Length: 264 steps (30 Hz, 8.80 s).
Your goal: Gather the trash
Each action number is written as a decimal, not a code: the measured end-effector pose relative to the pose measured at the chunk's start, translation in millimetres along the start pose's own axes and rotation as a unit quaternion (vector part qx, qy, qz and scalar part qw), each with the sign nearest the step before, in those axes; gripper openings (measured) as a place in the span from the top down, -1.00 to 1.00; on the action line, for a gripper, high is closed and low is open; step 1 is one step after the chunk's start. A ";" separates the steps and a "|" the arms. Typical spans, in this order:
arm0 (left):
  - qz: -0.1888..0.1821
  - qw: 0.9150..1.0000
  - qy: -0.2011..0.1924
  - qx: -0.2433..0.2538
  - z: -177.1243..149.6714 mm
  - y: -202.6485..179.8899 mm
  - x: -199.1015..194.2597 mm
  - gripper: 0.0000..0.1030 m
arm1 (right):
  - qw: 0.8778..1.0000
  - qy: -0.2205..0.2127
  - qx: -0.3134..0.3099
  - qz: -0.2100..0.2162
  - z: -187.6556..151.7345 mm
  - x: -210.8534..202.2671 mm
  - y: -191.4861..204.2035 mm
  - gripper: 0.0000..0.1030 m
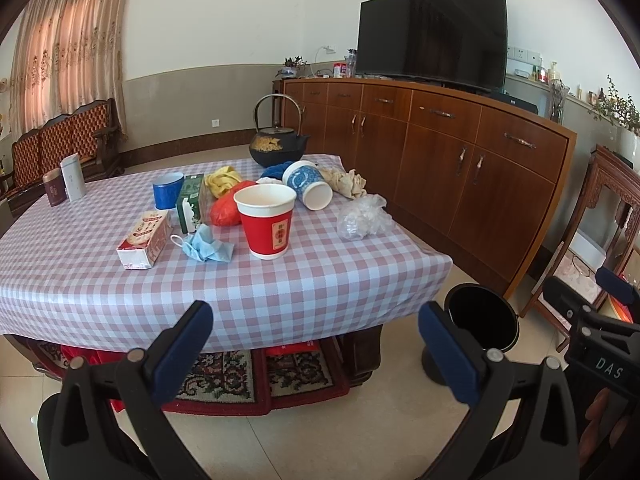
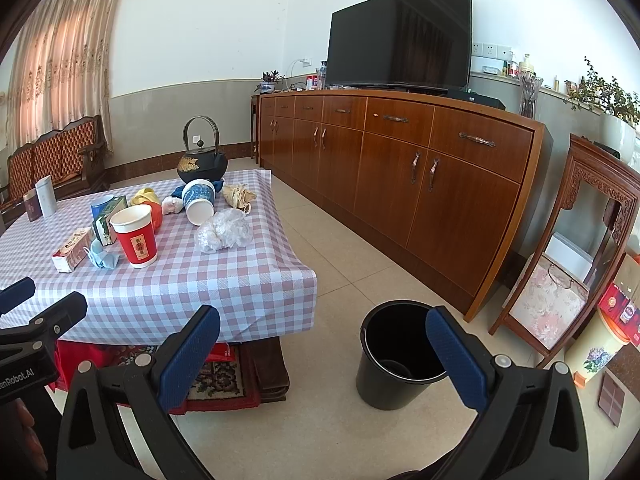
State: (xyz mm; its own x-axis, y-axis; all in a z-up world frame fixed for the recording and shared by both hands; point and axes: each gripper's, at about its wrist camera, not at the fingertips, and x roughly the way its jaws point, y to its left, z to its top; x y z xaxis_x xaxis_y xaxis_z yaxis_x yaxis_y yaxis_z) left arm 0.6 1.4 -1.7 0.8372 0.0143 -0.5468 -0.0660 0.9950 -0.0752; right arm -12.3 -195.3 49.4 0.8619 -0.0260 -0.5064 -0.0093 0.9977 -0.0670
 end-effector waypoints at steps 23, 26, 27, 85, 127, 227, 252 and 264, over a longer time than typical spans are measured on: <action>-0.002 1.000 0.001 0.001 -0.3 -0.5 0.1 -1.00 | 1.000 -0.002 0.001 0.002 2.5 -0.8 -0.2 -1.00; -0.002 1.000 0.002 0.001 -0.3 -1.1 1.2 -1.00 | 1.000 -0.003 0.001 0.003 2.9 -0.4 0.0 -1.00; -0.002 1.000 0.002 0.001 -0.3 -1.3 1.6 -1.00 | 1.000 -0.002 0.002 0.003 2.9 0.0 -0.1 -1.00; 0.090 0.994 0.033 -0.048 10.5 90.5 67.5 -0.96 | 0.993 0.010 -0.061 0.099 16.0 71.4 50.4 -1.00; 0.051 0.991 0.027 -0.117 34.4 147.0 167.6 0.74 | 0.982 0.070 -0.043 0.173 61.1 244.2 123.2 0.01; -0.075 0.991 0.019 0.111 39.3 -165.5 108.2 -0.99 | 0.994 0.034 0.090 -0.058 -7.9 153.7 -193.0 -1.00; 0.055 0.998 -0.019 -0.016 37.5 15.2 57.2 -1.00 | 0.991 -0.007 -0.028 0.127 34.8 125.7 19.7 -1.00; 0.102 0.991 -0.008 -0.084 19.7 112.9 50.2 -1.00 | 0.974 -0.012 -0.084 0.209 38.1 123.4 122.0 -1.00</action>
State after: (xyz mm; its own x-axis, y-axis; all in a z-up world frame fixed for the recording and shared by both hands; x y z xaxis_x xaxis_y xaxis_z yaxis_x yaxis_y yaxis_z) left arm 45.8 116.4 -21.2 0.8059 0.2158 -0.5513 -0.3226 0.9409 -0.1034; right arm 112.3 -74.4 11.5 0.7763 0.3842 -0.4997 -0.4436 0.8962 0.0000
